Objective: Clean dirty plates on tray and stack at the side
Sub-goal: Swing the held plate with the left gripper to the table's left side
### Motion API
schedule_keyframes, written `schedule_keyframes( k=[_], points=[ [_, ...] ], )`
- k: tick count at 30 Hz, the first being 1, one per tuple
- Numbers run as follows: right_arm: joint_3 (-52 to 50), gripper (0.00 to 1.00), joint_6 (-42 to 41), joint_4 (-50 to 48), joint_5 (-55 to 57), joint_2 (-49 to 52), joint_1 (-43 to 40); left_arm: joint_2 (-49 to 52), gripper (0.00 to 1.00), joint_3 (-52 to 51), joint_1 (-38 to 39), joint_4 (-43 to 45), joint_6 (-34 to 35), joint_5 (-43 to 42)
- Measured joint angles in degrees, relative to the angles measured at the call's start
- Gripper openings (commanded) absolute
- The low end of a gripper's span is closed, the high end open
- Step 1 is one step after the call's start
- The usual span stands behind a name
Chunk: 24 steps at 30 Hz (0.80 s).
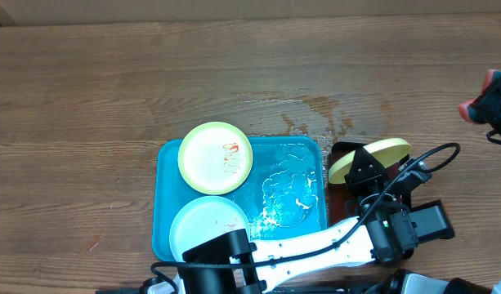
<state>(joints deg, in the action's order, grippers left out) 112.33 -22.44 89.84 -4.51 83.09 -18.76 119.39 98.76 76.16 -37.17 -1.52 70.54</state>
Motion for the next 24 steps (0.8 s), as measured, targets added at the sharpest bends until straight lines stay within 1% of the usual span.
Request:
schedule_keyframes(
  k=[9, 15, 19, 24],
  points=[
    [0.0, 0.04, 0.0, 0.1, 0.0, 0.0, 0.0, 0.0, 0.04, 0.0, 0.0, -0.4, 0.3, -0.6],
    [0.0, 0.04, 0.0, 0.2, 0.0, 0.0, 0.0, 0.0, 0.04, 0.0, -0.5, -3.1, 3.4, -2.4],
    [0.0, 0.04, 0.0, 0.2, 0.0, 0.0, 0.0, 0.0, 0.04, 0.0, -2.2, -4.8, 5.9, -6.7],
    [0.0, 0.04, 0.0, 0.4, 0.0, 0.0, 0.0, -3.2, 0.04, 0.0, -6.9, -8.1, 11.4, -17.7]
  ],
)
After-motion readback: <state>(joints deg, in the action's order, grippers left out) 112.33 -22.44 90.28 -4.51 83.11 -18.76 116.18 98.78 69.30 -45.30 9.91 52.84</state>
